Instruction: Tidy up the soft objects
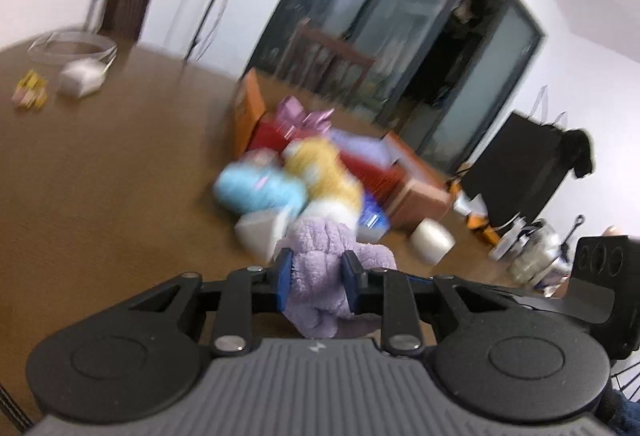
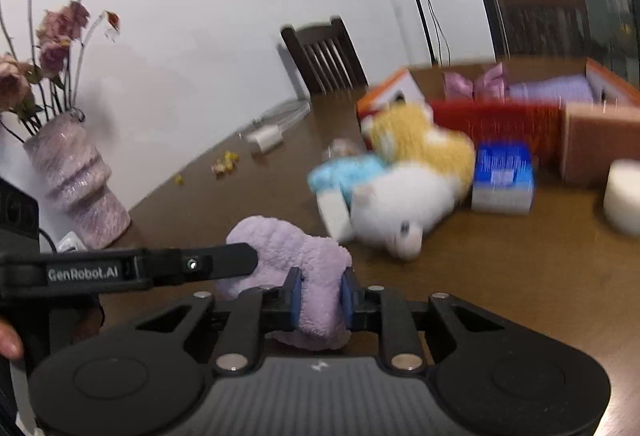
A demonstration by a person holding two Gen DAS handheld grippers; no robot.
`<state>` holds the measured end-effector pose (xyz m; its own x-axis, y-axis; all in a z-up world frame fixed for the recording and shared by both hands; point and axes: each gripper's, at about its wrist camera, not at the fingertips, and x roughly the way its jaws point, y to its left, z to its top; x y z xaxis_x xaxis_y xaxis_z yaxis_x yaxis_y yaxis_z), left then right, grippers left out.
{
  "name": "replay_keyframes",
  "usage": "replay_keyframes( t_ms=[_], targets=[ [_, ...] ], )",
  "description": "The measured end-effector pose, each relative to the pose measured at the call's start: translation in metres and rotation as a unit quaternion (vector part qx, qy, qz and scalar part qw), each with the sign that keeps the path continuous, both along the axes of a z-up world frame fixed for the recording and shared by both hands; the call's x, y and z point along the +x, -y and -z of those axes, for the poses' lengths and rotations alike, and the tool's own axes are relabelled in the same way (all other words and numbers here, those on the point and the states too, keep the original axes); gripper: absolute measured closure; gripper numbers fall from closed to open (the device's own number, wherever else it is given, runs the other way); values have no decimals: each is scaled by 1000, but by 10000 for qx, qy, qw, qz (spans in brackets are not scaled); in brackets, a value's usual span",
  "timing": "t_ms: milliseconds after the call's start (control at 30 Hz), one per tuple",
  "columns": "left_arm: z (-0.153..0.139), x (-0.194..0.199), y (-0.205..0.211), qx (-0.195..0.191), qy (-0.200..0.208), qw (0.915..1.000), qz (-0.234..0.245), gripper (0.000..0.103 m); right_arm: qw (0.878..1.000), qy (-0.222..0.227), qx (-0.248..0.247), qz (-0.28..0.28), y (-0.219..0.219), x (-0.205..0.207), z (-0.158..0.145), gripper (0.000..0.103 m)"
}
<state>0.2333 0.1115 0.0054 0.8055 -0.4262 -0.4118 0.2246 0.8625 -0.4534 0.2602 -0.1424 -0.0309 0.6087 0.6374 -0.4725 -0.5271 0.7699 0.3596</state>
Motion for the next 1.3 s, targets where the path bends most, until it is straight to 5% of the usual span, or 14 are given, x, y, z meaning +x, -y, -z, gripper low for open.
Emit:
replay_keyframes(
  t_ms=[167,300,467,600,767,967,1167,1300],
  targets=[
    [-52,71,11,-7,319,9992,229,76,9979,624,138,75,23,51,-54,83],
    [-78,164,30,420,217,9987,205,76,9975,687,67,133,26,136,-83,83],
    [-66,274,54,1075,-433,9932,-55,76,9991,-230,-230,272,8,273,-69,84],
    [-38,318,62,1513,-750,9856,11,73,9927,-780,-839,369,-12,338,-36,83],
    [-30,315,58,1525,-558,9867,-26,62,9821,-1085,-1459,499,-35,361,-1,65],
    [-42,292,53,1718,-387,9843,-86,57,9861,-833,-1361,468,-32,341,-15,49],
    [-75,247,42,1875,-179,9818,-239,33,9897,-326,-1329,421,4,294,-64,48],
    [-100,199,39,2224,186,9740,-399,19,9891,103,-1323,642,50,246,-109,32]
  ],
)
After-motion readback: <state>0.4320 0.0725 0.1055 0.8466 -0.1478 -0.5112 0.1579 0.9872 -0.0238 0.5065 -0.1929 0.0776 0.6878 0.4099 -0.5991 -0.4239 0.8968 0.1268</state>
